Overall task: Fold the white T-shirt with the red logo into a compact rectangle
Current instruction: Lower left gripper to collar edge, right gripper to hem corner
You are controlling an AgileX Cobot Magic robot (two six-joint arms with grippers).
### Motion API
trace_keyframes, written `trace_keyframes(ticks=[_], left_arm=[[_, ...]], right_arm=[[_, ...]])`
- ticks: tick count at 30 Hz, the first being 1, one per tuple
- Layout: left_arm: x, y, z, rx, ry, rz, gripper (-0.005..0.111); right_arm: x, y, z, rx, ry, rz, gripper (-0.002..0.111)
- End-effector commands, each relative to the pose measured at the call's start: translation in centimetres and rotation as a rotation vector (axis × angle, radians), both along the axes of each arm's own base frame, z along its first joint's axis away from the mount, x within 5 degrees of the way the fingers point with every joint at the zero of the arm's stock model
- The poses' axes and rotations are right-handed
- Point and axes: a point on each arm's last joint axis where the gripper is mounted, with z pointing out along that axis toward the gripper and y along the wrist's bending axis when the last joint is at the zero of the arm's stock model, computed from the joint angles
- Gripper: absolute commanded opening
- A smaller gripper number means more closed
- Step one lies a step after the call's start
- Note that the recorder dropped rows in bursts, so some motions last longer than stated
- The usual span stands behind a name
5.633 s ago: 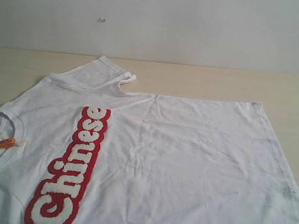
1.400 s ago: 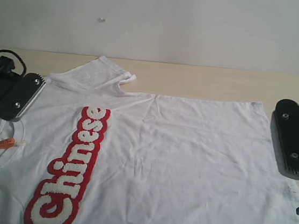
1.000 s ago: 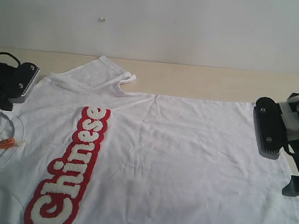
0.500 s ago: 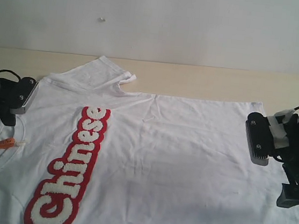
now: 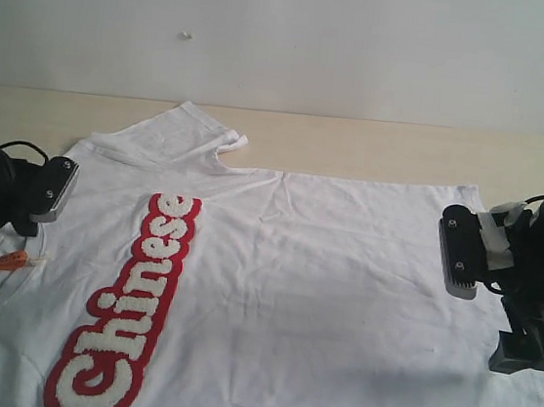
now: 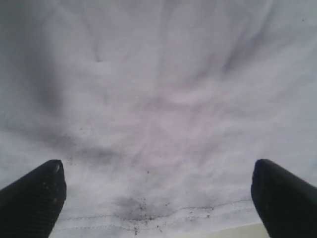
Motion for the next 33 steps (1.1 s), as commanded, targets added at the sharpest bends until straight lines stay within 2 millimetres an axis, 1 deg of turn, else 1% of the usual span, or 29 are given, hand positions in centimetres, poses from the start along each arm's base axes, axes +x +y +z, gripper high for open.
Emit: trace_keyframes(ticks=[1, 4, 6, 13, 18, 21, 26, 33], left_arm=[[0.1, 0.5, 0.2, 0.007, -0.009, 0.002, 0.105], [0.1, 0.8, 0.6, 0.007, -0.01, 0.022, 0.105], [0.2, 0.9, 0.8, 0.005, -0.022, 0.066, 0.105], [0.3, 0.9, 0.9, 0.003, -0.034, 0.11, 0.105], [0.0, 0.9, 0.9, 0.008, -0.008, 0.107, 0.105], [-0.3, 1.0, 1.2, 0.014, 0.015, 0.057, 0.105], [-0.3, 1.2, 1.3, 0.014, 0.013, 0.001, 0.105], [0.3, 1.1, -0.1, 0.008, -0.006, 0.008, 0.105]], right_arm=[[0.2, -0.1, 0.1, 0.008, -0.012, -0.005, 0.096], [0.2, -0.1, 0.1, 0.008, -0.014, -0.005, 0.096], [0.2, -0.1, 0.1, 0.008, -0.016, -0.005, 0.096], [0.2, -0.1, 0.1, 0.008, -0.016, -0.005, 0.096], [0.2, -0.1, 0.1, 0.007, -0.016, -0.002, 0.096], [0.2, -0.1, 0.0, 0.007, -0.012, -0.001, 0.096], [0.3, -0.1, -0.8, 0.007, 0.013, -0.001, 0.096], [0.3, -0.1, -1.0, 0.014, 0.018, -0.008, 0.096]])
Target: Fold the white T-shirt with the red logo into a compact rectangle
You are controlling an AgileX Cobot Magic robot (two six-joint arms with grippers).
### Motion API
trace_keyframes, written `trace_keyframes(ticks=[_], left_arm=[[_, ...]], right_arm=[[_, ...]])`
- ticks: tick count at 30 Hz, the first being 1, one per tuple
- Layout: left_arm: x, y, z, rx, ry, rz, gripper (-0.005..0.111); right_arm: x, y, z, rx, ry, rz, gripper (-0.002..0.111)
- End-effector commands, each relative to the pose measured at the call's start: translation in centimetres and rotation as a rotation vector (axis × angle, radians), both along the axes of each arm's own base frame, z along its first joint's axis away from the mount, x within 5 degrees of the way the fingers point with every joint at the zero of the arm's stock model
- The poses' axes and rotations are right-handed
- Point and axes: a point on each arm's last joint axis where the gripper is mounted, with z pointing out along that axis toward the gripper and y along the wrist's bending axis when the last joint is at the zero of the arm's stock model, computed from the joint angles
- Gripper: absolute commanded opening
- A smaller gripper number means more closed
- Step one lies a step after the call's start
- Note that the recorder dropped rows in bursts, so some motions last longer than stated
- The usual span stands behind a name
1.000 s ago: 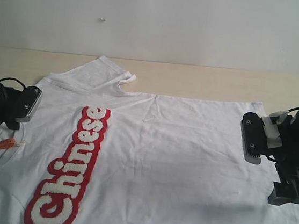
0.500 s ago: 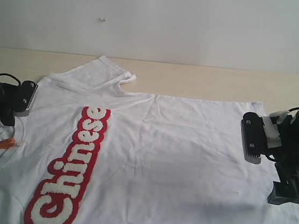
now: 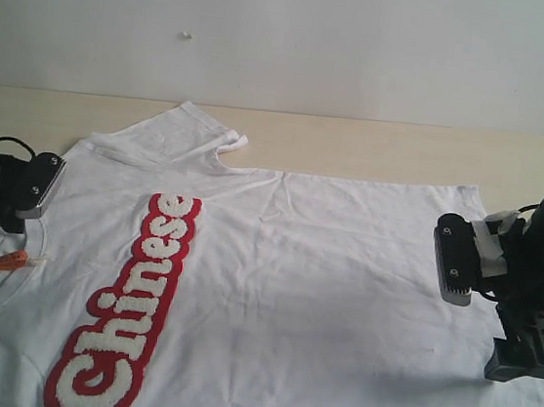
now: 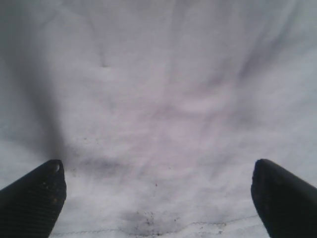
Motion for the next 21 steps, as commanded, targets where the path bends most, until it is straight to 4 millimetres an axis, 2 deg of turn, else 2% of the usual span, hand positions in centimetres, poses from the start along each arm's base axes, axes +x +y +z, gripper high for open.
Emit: trace_keyframes(ticks=[1, 11, 14, 16, 17, 18, 20, 21], left_arm=[[0.4, 0.0, -0.8, -0.007, -0.007, 0.005, 0.105], [0.3, 0.0, -2.6, -0.002, 0.043, 0.004, 0.105], [0.3, 0.0, -2.8, -0.001, 0.038, 0.002, 0.1], [0.4, 0.0, -2.8, -0.001, 0.03, 0.002, 0.09], [0.5, 0.0, -2.8, -0.001, 0.025, 0.002, 0.075], [0.5, 0.0, -2.8, -0.001, 0.021, 0.005, 0.069], [0.6, 0.0, -2.8, -0.003, 0.015, 0.011, 0.043], [0.6, 0.0, -2.8, -0.003, 0.015, 0.011, 0.038]], right_arm=[[0.2, -0.1, 0.1, 0.006, -0.012, -0.005, 0.096], [0.3, -0.1, 0.1, 0.006, -0.016, -0.005, 0.096], [0.3, -0.1, 0.1, 0.006, -0.016, -0.005, 0.096], [0.3, -0.1, 0.1, 0.004, -0.016, -0.003, 0.096], [0.2, -0.2, 0.1, -0.005, -0.014, 0.007, 0.096], [0.2, -0.3, 0.0, -0.009, -0.011, 0.011, 0.096], [0.2, -0.5, -0.8, -0.024, 0.023, 0.023, 0.096], [0.2, -0.5, -1.1, -0.024, 0.031, 0.023, 0.096]])
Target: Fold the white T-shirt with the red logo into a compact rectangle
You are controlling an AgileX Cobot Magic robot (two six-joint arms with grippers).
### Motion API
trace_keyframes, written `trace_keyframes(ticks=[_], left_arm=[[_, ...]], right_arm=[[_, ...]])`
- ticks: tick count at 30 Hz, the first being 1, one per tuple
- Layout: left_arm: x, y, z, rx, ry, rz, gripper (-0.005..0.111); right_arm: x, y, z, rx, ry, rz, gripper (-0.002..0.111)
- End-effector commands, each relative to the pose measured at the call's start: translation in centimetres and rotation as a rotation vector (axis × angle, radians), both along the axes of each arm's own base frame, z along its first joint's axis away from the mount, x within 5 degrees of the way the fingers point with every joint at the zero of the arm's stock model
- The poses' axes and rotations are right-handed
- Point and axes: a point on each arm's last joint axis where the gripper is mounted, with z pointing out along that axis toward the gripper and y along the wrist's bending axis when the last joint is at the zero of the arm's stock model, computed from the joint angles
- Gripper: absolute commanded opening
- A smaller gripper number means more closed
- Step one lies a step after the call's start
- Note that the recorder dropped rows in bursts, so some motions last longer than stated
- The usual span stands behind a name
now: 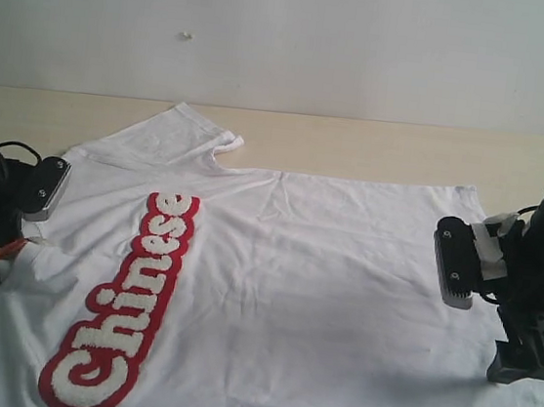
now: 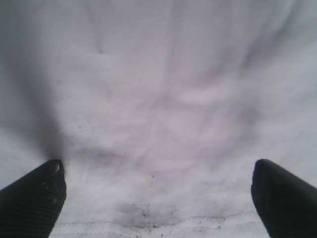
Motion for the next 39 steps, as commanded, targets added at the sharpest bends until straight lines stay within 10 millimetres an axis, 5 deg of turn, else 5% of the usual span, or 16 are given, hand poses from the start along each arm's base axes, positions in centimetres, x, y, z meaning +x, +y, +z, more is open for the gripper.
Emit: trace_keyframes(ticks=[1, 6, 16, 21, 23, 24, 31, 34, 39], left_arm=[[0.1, 0.1, -1.6, 0.001, 0.001, 0.007, 0.036], [0.1, 0.1, -1.6, 0.0, -0.001, 0.016, 0.043], [0.0, 0.0, -1.6, -0.004, 0.008, 0.04, 0.043], [0.0, 0.0, -1.1, -0.005, -0.002, 0.065, 0.027], [0.1, 0.0, 0.3, -0.008, -0.041, 0.063, 0.002], [0.1, 0.0, 1.2, -0.009, -0.066, 0.062, 0.0], [-0.2, 0.2, 6.4, -0.022, -0.213, 0.085, 0.0], [-0.8, 2.3, 9.1, -0.024, -0.272, 0.174, 0.0], [-2.0, 6.4, 11.7, -0.057, -0.32, 0.361, 0.0]], right_arm=[[0.1, -0.4, -1.3, -0.009, 0.041, 0.007, 0.096], [0.0, -0.4, -3.7, -0.008, 0.116, 0.003, 0.094], [0.2, -0.4, -4.3, -0.008, 0.106, -0.01, 0.0], [0.3, -0.4, -3.1, -0.008, 0.065, -0.024, 0.0], [0.4, -0.4, -1.5, -0.007, 0.014, -0.025, 0.0], [0.6, -0.4, -1.0, -0.013, -0.016, -0.018, 0.0], [1.0, -0.9, 4.1, -0.072, -0.085, 0.025, 0.0], [1.0, -2.3, 7.6, -0.172, -0.141, -0.003, 0.0], [0.1, -4.7, 10.1, -0.194, -0.212, -0.103, 0.0]])
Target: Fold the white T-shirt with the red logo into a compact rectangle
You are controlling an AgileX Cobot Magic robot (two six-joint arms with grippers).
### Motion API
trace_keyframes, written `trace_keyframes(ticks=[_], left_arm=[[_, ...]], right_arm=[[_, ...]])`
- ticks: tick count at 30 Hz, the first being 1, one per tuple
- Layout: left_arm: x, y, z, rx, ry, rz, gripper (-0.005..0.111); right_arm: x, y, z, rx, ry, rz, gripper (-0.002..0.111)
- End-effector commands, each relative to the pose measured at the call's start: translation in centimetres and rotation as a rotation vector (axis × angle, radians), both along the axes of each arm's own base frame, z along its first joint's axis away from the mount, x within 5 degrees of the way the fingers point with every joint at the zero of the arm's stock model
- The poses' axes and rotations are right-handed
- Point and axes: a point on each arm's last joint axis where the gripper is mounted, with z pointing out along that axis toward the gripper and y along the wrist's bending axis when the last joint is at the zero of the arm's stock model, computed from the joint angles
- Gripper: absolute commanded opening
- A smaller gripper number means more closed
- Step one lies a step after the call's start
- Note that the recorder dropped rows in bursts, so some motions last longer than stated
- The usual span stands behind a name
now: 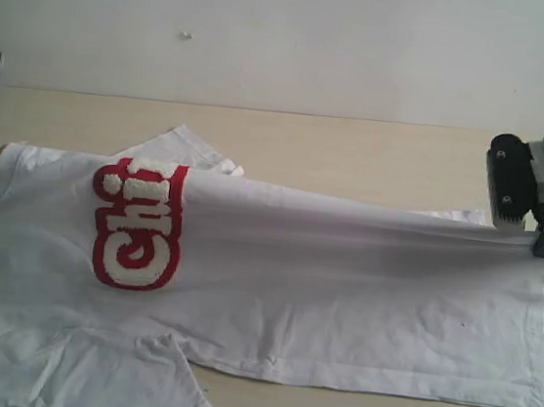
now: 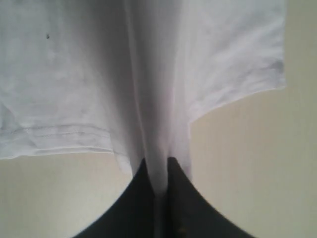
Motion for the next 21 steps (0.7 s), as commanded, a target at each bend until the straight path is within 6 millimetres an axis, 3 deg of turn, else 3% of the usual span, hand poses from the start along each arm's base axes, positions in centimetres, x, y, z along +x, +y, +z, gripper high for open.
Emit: trace_keyframes(ticks=[1, 7, 15, 17, 21], left_arm=[[-0.7, 2.7, 1.2, 0.002, -0.021, 0.092, 0.0], [-1.2, 1.1, 2.5, -0.067, -0.045, 0.087, 0.0], [-3.1, 0.2, 7.3, -0.069, -0.203, 0.067, 0.0], [-3.8, 0.0, 9.2, -0.084, -0.256, 0.077, 0.0], [-5.0, -0.2, 11.5, -0.098, -0.284, 0.071, 0.0]], right_arm=[[-0.6, -1.7, 1.7, -0.063, -0.031, -0.025, 0.0], [-1.0, -1.2, 3.3, -0.036, -0.101, -0.033, 0.0], [-1.8, -0.1, 9.3, 0.085, -0.278, -0.049, 0.0], [-2.2, 0.3, 11.2, 0.13, -0.287, -0.05, 0.0], [-3.1, 0.4, 12.7, 0.132, -0.242, -0.046, 0.0]])
